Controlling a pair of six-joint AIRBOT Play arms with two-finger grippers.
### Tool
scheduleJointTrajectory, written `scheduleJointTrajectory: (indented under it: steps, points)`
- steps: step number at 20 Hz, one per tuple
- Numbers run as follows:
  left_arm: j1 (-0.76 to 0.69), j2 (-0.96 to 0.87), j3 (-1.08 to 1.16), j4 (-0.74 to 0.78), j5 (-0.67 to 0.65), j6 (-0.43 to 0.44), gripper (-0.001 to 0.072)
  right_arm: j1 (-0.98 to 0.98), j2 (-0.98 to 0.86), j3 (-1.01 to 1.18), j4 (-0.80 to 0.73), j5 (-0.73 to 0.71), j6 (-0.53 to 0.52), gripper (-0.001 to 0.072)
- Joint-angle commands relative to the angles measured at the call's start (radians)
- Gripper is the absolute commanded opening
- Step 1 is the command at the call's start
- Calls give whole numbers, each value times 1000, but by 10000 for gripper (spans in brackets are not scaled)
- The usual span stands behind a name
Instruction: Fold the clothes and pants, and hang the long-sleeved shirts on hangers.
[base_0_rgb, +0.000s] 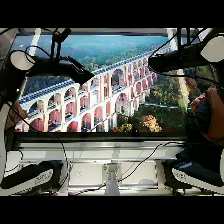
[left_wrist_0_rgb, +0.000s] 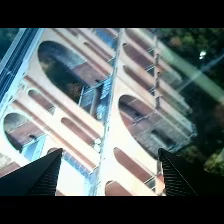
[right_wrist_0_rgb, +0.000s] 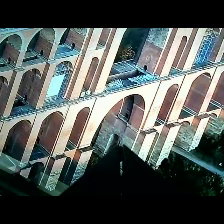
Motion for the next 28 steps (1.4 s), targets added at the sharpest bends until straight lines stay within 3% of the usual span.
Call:
scheduleJointTrajectory:
  steps: [1, 5, 7, 9, 12, 15, 21, 28]
  points:
    - [22, 0, 0, 365, -5, -202, 694, 1, 0, 0, 0, 0, 0, 30]
    - [169, 0, -1, 788, -6, -593, 695, 1, 0, 0, 0, 0, 0, 30]
    - [289, -1, -1, 838, -21, -752, 695, 1, 0, 0, 0, 0, 0, 30]
    - [420, -10, -1, 837, -84, -816, 695, 1, 0, 0, 0, 0, 0, 30]
    - [596, -38, -1, 837, -183, -823, 696, 1, 0, 0, 0, 0, 0, 30]
    - [727, -72, -1, 843, -191, -822, 699, 1, 0, 0, 0, 0, 0, 30]
    - [898, -186, -1, 855, -74, -822, 699, 1, 0, 0, 0, 0, 0, 30]
    - [943, -282, -1, 913, 175, -822, 699, 1, 0, 0, 0, 0, 0, 30]
